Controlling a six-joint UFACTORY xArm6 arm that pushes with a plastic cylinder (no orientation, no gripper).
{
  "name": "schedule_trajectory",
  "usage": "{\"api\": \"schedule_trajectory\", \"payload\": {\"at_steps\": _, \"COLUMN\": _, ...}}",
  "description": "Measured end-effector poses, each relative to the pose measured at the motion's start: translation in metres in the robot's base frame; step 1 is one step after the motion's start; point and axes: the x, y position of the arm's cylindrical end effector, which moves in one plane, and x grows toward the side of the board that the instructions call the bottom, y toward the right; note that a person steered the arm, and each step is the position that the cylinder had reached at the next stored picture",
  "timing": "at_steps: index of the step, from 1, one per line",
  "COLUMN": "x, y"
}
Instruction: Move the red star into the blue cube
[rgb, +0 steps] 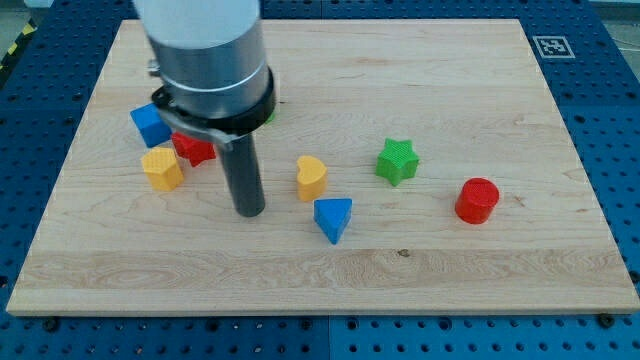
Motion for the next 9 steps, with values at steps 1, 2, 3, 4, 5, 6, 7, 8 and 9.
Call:
{"api": "schedule_trajectory", "payload": {"at_steps": 1, "x": -0.011, "y": 0.006}}
{"api": "schedule_trajectory", "payload": {"at_steps": 2, "x": -0.011, "y": -0.012}}
{"api": "schedule_trajectory", "payload": {"at_steps": 3, "x": -0.011, "y": -0.036}}
{"api": "schedule_trajectory", "payload": {"at_steps": 4, "x": -0.011, "y": -0.061}}
{"api": "schedule_trajectory", "payload": {"at_steps": 5, "x": -0.012, "y": -0.066}}
{"api": "schedule_trajectory", "payload": {"at_steps": 6, "x": -0.018, "y": -0.066}}
{"api": "schedule_trajectory", "payload": {"at_steps": 7, "x": -0.025, "y": -0.066}}
{"api": "schedule_trajectory", "payload": {"at_steps": 8, "x": -0.031, "y": -0.066}}
{"api": "schedule_trajectory", "payload": {"at_steps": 9, "x": -0.045, "y": -0.061}}
